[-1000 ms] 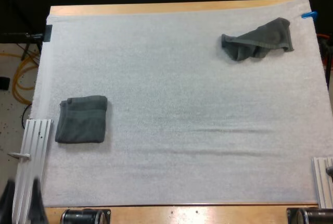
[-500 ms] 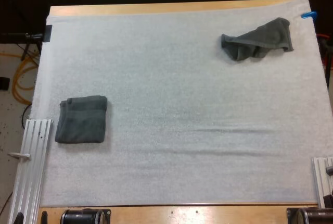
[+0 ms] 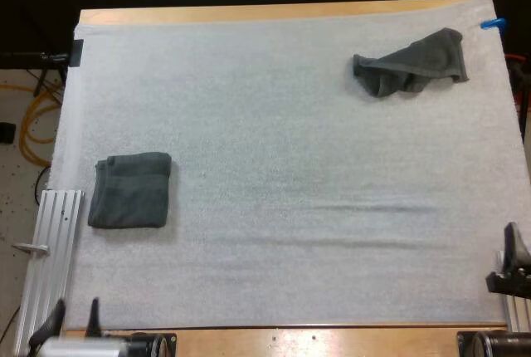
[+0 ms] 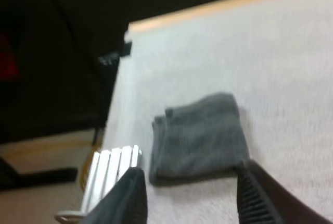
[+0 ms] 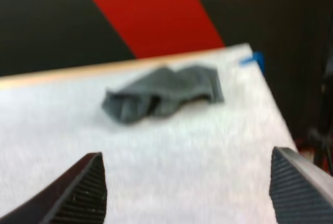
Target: Pick towel from pile fold and stack
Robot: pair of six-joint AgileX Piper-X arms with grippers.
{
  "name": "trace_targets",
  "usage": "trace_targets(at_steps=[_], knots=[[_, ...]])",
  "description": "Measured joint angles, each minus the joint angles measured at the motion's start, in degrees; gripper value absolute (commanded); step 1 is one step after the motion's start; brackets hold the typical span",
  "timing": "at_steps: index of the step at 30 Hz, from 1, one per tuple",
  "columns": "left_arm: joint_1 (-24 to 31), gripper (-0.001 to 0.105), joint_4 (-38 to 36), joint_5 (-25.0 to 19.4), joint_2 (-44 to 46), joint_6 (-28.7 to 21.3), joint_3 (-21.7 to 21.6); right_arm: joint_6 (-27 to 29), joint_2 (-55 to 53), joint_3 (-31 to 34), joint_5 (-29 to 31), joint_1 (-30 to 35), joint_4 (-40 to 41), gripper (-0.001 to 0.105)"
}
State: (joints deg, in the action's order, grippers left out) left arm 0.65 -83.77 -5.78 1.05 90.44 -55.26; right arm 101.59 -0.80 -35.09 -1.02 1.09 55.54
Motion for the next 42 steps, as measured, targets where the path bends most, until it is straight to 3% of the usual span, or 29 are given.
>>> trace_targets(at_steps=[7, 15, 21, 42], knots=[[0.00, 0.039, 9.62, 0.00, -0.14, 0.92, 14.36, 0.00, 0.02, 5.07, -0.41, 0.00, 0.45, 0.064], [0.00, 0.039, 19.96, 0.00, -0.16, 6.84, 24.10, 0.17, 0.02, 5.52, -1.24, 0.00, 2.87, 0.064], [0.00, 0.039, 25.14, 0.35, -0.34, 7.94, 26.16, 0.42, 0.02, 5.52, -1.24, 0.00, 2.99, 0.064], [0.00, 0.039, 25.56, 0.46, -0.34, 8.07, 26.23, 0.42, 0.02, 5.52, -1.11, 0.00, 3.07, 0.064]])
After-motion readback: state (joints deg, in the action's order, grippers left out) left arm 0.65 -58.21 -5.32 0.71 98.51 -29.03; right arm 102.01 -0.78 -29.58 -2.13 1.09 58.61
